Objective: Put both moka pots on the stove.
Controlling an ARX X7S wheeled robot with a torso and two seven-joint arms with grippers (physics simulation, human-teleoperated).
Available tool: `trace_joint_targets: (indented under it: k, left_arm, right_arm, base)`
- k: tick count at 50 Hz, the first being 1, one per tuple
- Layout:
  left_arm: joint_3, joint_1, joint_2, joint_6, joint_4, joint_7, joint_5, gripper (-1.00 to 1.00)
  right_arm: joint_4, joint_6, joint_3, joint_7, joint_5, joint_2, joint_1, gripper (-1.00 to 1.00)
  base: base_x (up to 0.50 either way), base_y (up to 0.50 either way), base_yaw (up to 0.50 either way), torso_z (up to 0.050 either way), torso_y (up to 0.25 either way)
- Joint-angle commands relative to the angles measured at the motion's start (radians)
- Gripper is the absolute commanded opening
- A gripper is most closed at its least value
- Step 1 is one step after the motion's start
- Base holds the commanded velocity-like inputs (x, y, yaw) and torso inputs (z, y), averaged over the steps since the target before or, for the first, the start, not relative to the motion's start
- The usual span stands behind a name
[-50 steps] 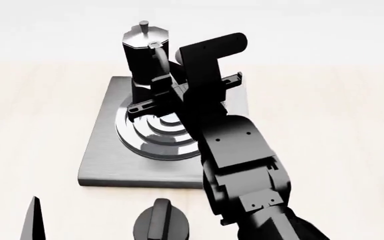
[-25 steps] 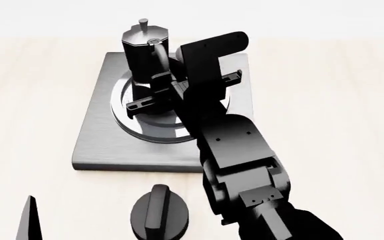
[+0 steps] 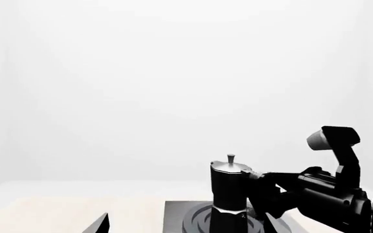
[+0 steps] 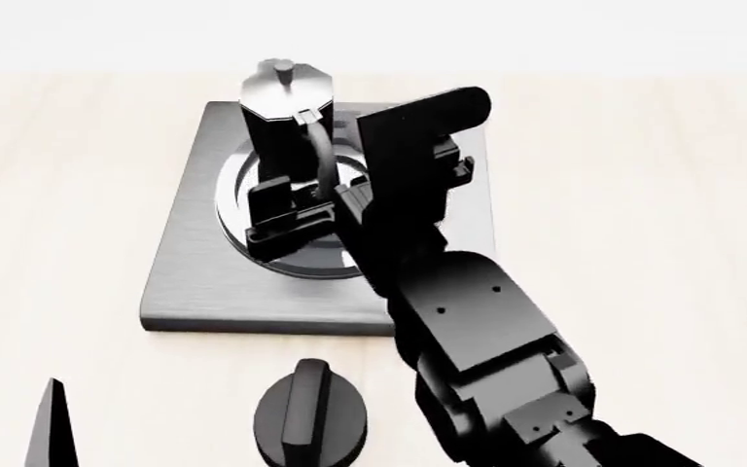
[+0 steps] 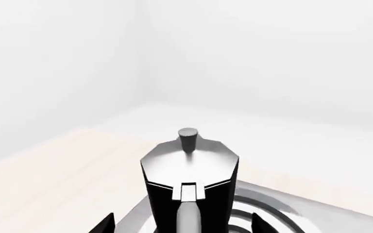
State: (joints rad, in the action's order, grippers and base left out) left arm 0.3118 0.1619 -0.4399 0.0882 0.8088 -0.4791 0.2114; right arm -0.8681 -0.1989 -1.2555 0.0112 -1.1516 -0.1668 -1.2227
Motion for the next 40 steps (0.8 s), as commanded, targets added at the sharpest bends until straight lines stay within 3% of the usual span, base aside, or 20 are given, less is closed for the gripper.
trace_joint_targets:
  k: [1, 8, 16, 25, 26, 27, 29, 40]
  left_arm:
    - [0.001, 0.0, -0.002, -0.005, -0.002, -0.002, 0.003, 1.0]
    - [0.011, 0.0, -0.003, 0.003, 0.008, -0.004, -0.004, 1.0]
    - [0.013, 0.001, -0.004, 0.001, 0.009, -0.007, -0.005, 1.0]
    - [0.015, 0.0, -0.006, 0.0, 0.011, -0.008, -0.003, 1.0]
    - [0.015, 0.001, -0.007, 0.0, 0.011, -0.009, -0.003, 1.0]
    - [0.016, 0.001, -0.007, -0.002, 0.009, -0.009, -0.004, 1.0]
    - [0.018, 0.0, -0.007, 0.003, 0.009, -0.01, -0.01, 1.0]
    - [0.019, -0.001, -0.012, 0.01, 0.024, -0.015, -0.007, 1.0]
  right_arm:
    - [0.568, -0.003, -0.034, -0.266, 0.034, -0.281, 0.078, 1.0]
    - [0.876, -0.025, -0.042, -0.421, 0.104, -0.432, 0.112, 1.0]
    - [1.047, -0.013, -0.042, -0.541, 0.138, -0.527, 0.13, 1.0]
    - [1.301, 0.065, -0.055, -0.732, 0.276, -0.726, 0.121, 1.0]
    - [1.298, -0.023, -0.033, -0.714, 0.257, -0.733, 0.158, 1.0]
    - [1.325, 0.022, -0.04, -0.765, 0.333, -0.768, 0.147, 1.0]
    - [1.378, 0.04, -0.041, -0.785, 0.282, -0.829, 0.156, 1.0]
    - [1.423, -0.06, -0.075, -0.842, 0.337, -1.059, 0.292, 1.0]
  base:
    - [0.0, 0.0, 0.0, 0.0, 0.0]
    - [0.0, 0.0, 0.0, 0.0, 0.0]
    - [0.0, 0.0, 0.0, 0.0, 0.0]
    - [0.0, 0.0, 0.0, 0.0, 0.0]
    - [0.0, 0.0, 0.0, 0.0, 0.0]
    - [0.0, 0.0, 0.0, 0.0, 0.0]
    - [0.0, 0.0, 0.0, 0.0, 0.0]
    - [0.0, 0.0, 0.0, 0.0, 0.0]
